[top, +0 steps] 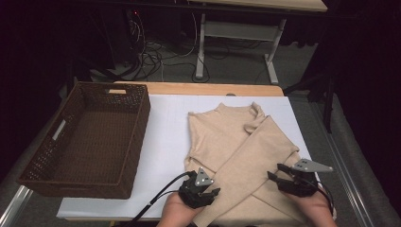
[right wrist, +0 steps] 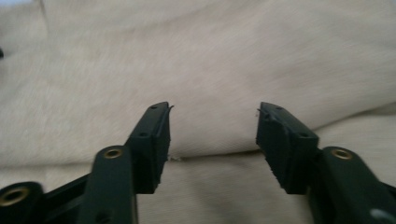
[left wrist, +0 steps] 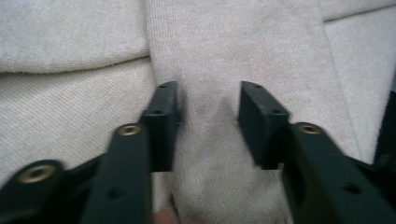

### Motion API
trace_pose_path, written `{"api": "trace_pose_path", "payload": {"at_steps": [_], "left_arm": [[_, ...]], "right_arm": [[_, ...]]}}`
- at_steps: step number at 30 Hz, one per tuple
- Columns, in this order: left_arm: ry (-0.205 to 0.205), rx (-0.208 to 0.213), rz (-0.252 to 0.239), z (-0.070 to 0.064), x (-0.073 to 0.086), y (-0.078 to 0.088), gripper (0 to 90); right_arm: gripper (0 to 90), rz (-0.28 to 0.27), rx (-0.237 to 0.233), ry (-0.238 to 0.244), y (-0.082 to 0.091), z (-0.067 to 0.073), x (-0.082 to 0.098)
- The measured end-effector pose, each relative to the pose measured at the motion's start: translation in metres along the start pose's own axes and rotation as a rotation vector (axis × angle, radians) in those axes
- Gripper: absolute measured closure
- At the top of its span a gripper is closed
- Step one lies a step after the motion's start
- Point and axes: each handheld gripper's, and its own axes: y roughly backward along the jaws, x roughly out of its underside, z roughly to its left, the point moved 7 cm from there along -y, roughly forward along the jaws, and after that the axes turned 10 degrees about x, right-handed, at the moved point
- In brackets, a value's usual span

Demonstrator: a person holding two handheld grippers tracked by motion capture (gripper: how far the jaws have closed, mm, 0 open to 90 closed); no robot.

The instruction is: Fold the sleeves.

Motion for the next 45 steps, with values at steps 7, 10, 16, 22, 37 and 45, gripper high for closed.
{"api": "trace_pose_path", "payload": {"at_steps": [7, 10, 16, 22, 37, 45], "left_arm": [[0.005, 0.063, -0.026, -0.015, 0.004, 0.013, 81.2], [-0.003, 0.109, -0.027, -0.031, 0.008, 0.019, 81.2], [-0.007, 0.126, -0.046, -0.044, 0.015, 0.030, 80.9], [0.035, 0.131, -0.096, -0.025, 0.014, 0.029, 62.3], [0.064, -0.197, -0.148, 0.063, 0.018, 0.054, 4.9], [0.114, -0.147, -0.228, 0.067, 0.022, 0.060, 0.1]], "right_arm": [[88.2, 0.005, 0.010, 0.026, -0.003, -0.002, 0.000], [88.6, -0.006, 0.006, 0.026, 0.004, -0.003, -0.002], [87.9, -0.041, -0.008, 0.053, 0.026, 0.004, -0.004], [60.0, -0.086, 0.014, -0.009, 0.026, -0.011, -0.010], [34.1, -0.040, 0.173, -0.142, -0.051, -0.090, -0.075], [84.5, 0.030, 0.137, -0.101, -0.071, -0.081, -0.073]]}}
